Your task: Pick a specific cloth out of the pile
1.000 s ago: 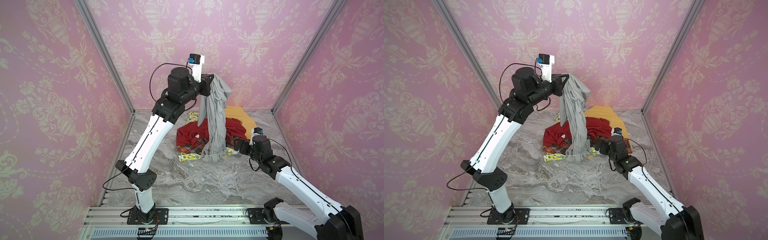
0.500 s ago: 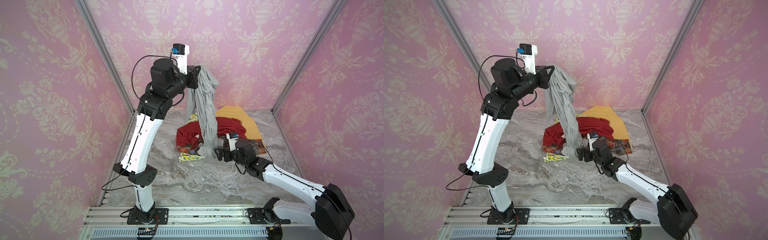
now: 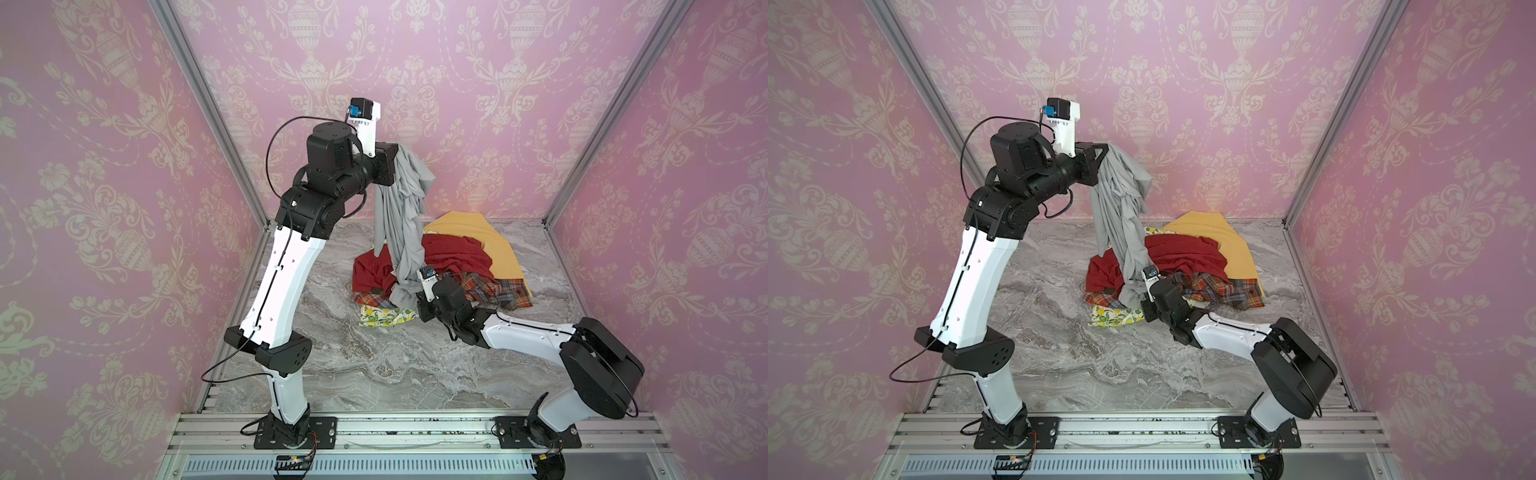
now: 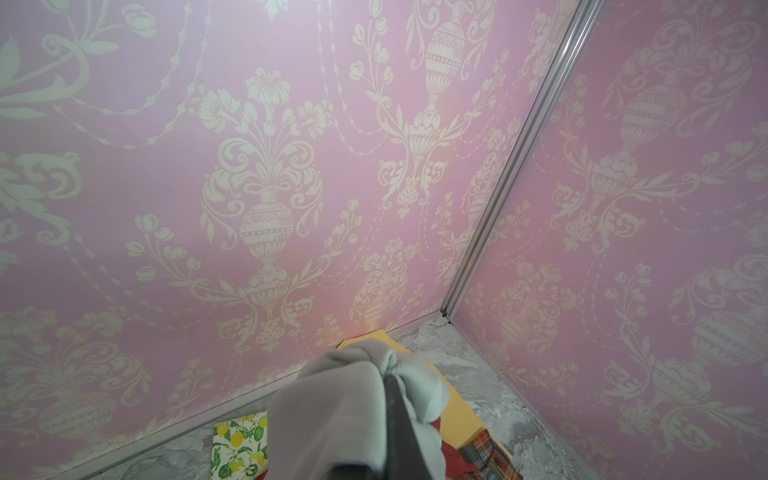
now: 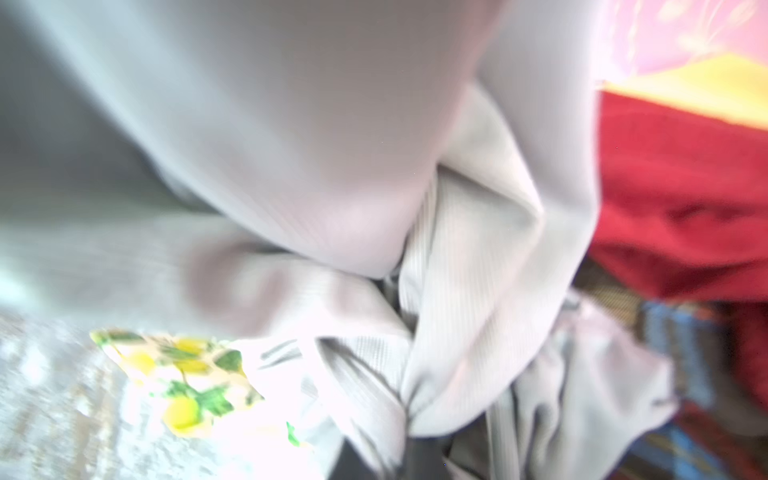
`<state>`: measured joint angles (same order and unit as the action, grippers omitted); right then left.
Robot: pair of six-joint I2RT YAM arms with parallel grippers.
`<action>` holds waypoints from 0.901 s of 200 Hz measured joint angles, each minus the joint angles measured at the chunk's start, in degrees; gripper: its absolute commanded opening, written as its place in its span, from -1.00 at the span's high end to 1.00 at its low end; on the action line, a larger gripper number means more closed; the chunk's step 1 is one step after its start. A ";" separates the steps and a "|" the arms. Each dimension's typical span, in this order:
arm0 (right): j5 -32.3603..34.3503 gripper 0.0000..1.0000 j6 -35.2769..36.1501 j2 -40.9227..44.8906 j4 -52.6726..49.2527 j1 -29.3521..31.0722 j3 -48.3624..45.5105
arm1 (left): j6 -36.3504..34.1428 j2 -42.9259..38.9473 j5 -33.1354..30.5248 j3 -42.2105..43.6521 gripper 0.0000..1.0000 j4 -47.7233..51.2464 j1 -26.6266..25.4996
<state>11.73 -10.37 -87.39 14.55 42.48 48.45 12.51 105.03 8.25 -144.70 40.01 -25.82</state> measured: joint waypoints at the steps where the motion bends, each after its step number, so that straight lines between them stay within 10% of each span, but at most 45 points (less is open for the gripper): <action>1: 0.00 1.00 0.04 0.28 -0.17 0.04 0.24 | 0.00 -0.07 -0.02 0.13 1.00 0.04 0.07; 73: -4.55 1.00 0.31 0.48 -17.44 6.05 32.65 | -0.02 -9.86 -2.32 20.52 1.00 1.05 10.01; 180: -19.37 1.00 -4.90 -49.42 -30.29 13.68 106.38 | 0.68 -27.26 -4.92 37.79 1.00 0.81 30.80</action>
<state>-7.64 -15.27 -136.81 -15.75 56.16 154.82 13.19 77.78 3.33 -106.91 40.82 4.97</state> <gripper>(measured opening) 0.087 0.061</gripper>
